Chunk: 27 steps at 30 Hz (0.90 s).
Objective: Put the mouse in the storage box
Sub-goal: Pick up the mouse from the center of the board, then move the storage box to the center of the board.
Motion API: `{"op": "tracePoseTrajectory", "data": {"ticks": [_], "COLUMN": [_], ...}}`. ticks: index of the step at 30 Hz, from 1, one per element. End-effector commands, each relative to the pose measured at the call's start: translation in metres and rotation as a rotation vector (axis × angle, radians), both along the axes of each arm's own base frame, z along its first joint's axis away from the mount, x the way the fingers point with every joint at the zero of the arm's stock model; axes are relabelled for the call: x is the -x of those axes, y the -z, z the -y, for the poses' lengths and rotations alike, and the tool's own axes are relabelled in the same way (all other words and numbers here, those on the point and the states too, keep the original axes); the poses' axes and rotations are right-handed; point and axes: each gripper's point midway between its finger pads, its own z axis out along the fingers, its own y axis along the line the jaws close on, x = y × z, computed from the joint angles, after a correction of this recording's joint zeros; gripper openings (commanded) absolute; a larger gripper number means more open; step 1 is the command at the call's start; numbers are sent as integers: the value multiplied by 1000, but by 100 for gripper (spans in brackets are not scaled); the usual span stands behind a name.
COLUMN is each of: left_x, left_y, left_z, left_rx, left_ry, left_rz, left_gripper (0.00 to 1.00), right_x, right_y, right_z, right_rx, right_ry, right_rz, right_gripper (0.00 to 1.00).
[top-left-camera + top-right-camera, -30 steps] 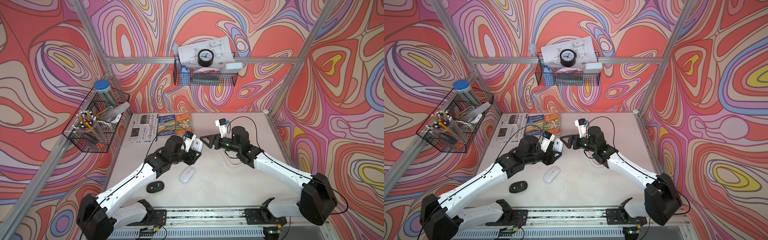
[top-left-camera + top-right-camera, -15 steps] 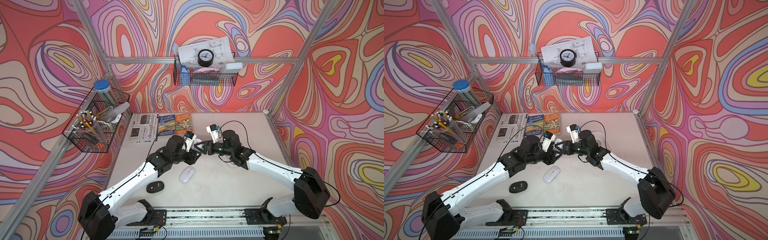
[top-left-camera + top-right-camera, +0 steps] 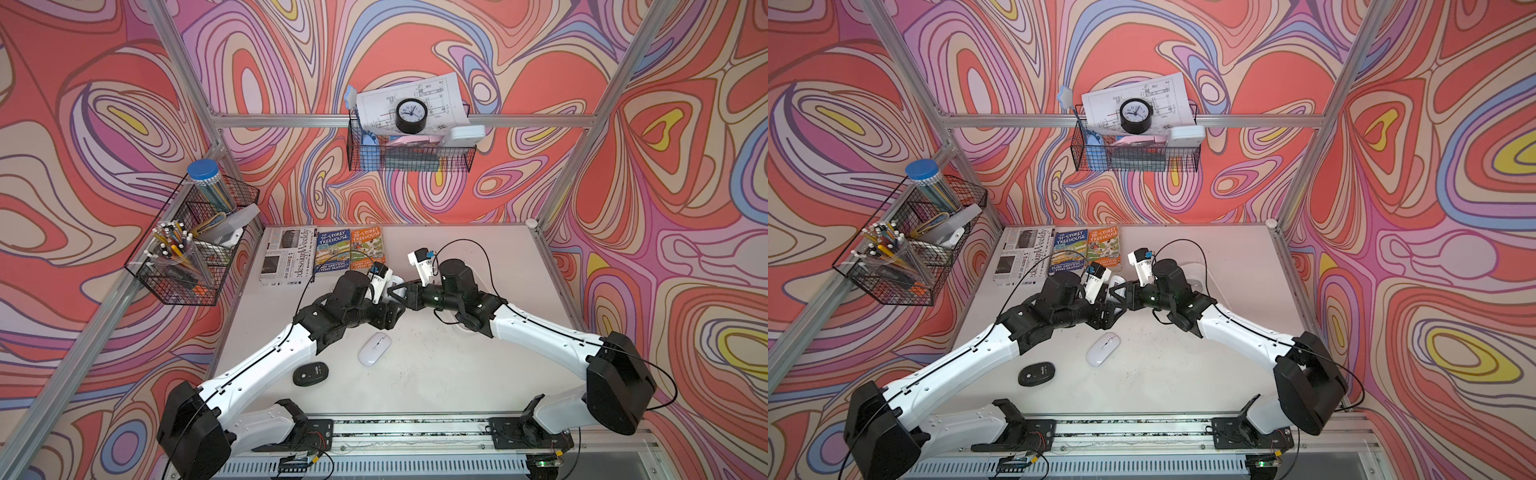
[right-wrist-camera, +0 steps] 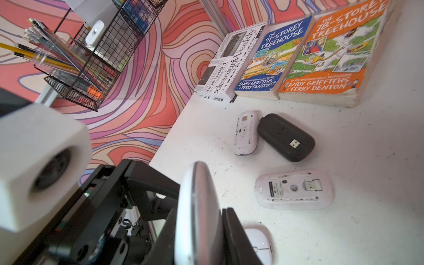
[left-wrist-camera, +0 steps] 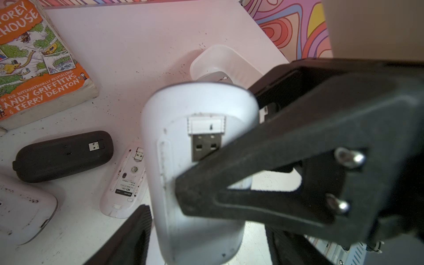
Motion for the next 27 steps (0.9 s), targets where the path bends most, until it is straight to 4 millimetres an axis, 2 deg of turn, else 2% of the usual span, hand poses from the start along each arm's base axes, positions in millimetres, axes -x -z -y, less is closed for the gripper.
{"op": "tracePoseTrajectory", "data": {"ticks": [1, 5, 10, 13, 15, 19, 24, 27], "left_x": [-1, -6, -13, -14, -15, -17, -17, -18], "left_y": [-12, -7, 2, 10, 18, 27, 28, 27], "left_z": [-6, -33, -70, -80, -85, -90, -94, -94], "left_rx": [9, -55, -161, -165, -154, -152, -174, -168], "left_ry": [-37, -177, -353, -398, -412, -429, -433, -432], "left_rz": [16, 15, 2, -12, -37, -72, -75, -75], "left_gripper": [86, 87, 88, 90, 90, 90, 90, 90], "right_x": [-26, -55, -89, -105, -113, -120, -121, -117], "right_y": [-4, 9, 23, 30, 45, 76, 99, 113], "right_z": [16, 53, 118, 160, 181, 199, 222, 227], "right_rx": [151, 351, 524, 638, 743, 907, 1023, 1070], "right_ry": [96, 218, 361, 473, 501, 496, 504, 479], "right_rz": [176, 326, 378, 392, 401, 402, 380, 329], "right_gripper": [13, 10, 6, 5, 4, 1, 1, 0]}}
